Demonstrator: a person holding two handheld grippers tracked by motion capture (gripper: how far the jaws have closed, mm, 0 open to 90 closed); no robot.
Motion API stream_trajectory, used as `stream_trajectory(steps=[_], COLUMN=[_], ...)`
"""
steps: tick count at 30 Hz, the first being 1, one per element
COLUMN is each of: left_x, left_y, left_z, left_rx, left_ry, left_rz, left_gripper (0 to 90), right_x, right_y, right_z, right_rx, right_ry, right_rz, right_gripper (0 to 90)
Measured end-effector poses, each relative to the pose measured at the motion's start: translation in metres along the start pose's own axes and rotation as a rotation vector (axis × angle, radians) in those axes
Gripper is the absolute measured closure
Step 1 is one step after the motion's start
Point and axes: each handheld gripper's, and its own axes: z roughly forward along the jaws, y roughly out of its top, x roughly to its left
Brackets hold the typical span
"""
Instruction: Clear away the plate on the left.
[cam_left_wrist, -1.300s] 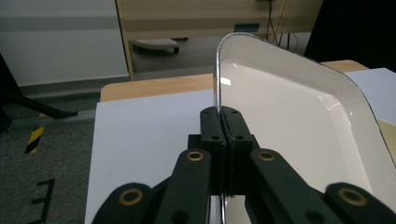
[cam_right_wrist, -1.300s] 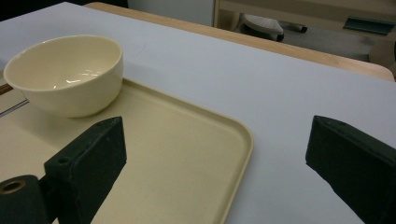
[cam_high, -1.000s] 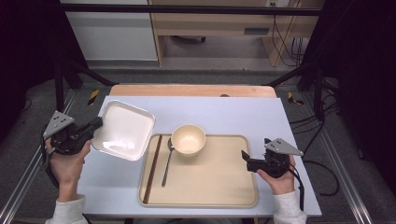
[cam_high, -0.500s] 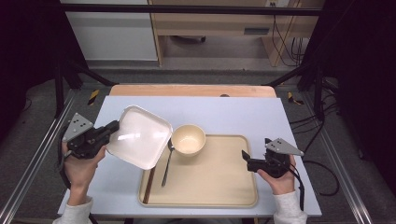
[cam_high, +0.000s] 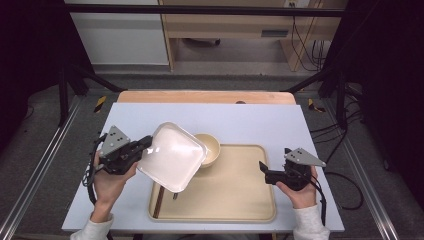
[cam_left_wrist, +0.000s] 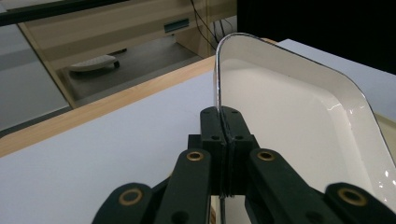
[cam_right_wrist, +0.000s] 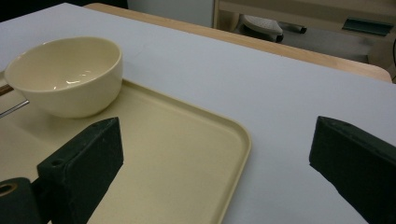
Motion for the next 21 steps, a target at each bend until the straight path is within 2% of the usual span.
stream_trajectory(steps=[5,11,21], left_x=[-0.015,-0.031,-0.056], left_y=[0.005,0.010,0.015], left_z=[0.011,0.021,0.036], left_rx=[0.010,0.004,0.017], left_ry=[-0.029,-0.066,-0.083], left_rz=[0.014,0.007,0.030], left_gripper=[89.0,89.1,89.1], right_x=[0.000,-0.001,-0.005], right_y=[0.001,0.002,0.003], right_z=[-0.002,-0.004,-0.009], right_rx=[-0.007,-0.015,-0.030], right_ry=[-0.003,-0.008,-0.013], right_rz=[-0.001,0.001,0.010], right_gripper=[3.2,3.2,3.3])
